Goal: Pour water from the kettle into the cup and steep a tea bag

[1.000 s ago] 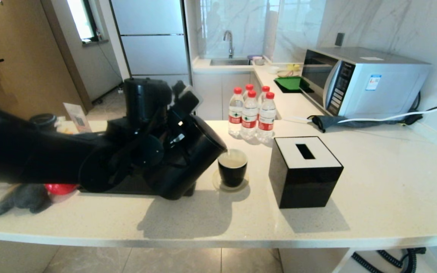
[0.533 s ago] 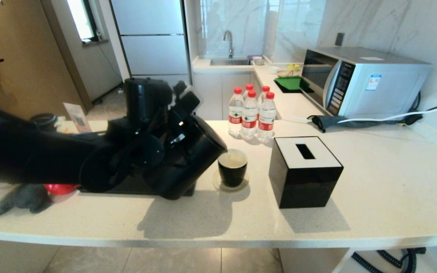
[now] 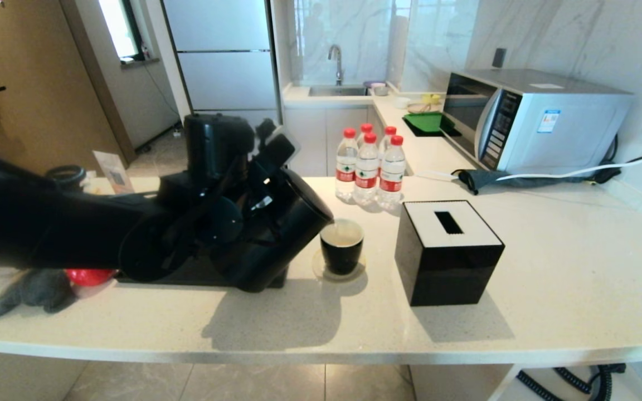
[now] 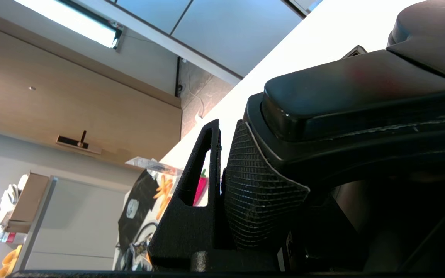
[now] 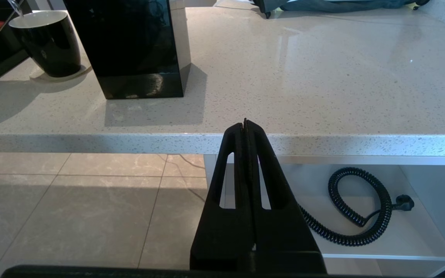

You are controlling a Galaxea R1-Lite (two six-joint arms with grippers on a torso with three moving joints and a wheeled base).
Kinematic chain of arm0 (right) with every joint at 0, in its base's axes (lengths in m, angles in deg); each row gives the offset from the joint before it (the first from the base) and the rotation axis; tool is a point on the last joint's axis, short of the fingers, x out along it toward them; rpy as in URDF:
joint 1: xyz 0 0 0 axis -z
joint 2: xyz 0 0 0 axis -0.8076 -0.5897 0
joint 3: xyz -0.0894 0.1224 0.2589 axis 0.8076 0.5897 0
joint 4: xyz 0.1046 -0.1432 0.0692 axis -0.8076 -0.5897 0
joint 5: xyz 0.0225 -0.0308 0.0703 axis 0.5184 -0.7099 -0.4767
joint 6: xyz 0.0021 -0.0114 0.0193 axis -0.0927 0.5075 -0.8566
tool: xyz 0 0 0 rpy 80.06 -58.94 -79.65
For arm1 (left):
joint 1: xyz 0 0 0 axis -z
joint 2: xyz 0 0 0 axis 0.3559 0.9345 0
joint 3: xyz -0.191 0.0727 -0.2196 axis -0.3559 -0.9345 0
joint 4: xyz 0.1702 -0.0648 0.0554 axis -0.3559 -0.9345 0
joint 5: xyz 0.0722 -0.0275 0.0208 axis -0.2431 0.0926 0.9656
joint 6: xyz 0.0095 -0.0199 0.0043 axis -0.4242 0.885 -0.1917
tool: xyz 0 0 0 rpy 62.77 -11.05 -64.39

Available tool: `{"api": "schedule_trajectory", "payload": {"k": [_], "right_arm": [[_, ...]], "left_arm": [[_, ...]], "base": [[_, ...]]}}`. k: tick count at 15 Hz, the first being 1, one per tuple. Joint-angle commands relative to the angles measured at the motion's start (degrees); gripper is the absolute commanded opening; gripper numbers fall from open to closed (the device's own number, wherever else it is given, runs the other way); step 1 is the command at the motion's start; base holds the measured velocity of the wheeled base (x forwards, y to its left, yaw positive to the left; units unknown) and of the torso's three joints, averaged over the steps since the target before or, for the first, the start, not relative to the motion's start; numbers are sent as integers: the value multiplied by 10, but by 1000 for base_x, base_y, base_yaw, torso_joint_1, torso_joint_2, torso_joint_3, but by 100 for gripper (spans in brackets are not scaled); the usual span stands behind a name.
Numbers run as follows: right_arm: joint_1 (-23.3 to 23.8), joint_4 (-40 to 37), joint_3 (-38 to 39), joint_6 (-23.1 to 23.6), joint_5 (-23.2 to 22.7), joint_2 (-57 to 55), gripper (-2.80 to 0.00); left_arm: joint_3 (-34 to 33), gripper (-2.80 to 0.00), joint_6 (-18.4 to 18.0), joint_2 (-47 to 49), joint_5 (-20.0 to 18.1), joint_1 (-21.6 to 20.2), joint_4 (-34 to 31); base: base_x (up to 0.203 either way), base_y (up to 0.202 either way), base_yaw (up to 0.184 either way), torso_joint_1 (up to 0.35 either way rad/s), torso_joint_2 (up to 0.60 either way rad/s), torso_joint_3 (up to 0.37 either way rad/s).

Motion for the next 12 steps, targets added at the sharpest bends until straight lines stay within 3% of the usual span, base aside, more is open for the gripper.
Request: {"api": "schedule_trajectory", "payload": {"k": [1,12], "right_arm": [[0,0,0,0,0,-1,-280],[0,0,0,0,0,-1,-280]], "left_arm": [[0,-280,-2,2,2,0,2],[0,-280,-2,5,1,0,2]], "base": [[0,0,0,0,0,0],[0,0,0,0,0,0]]}}
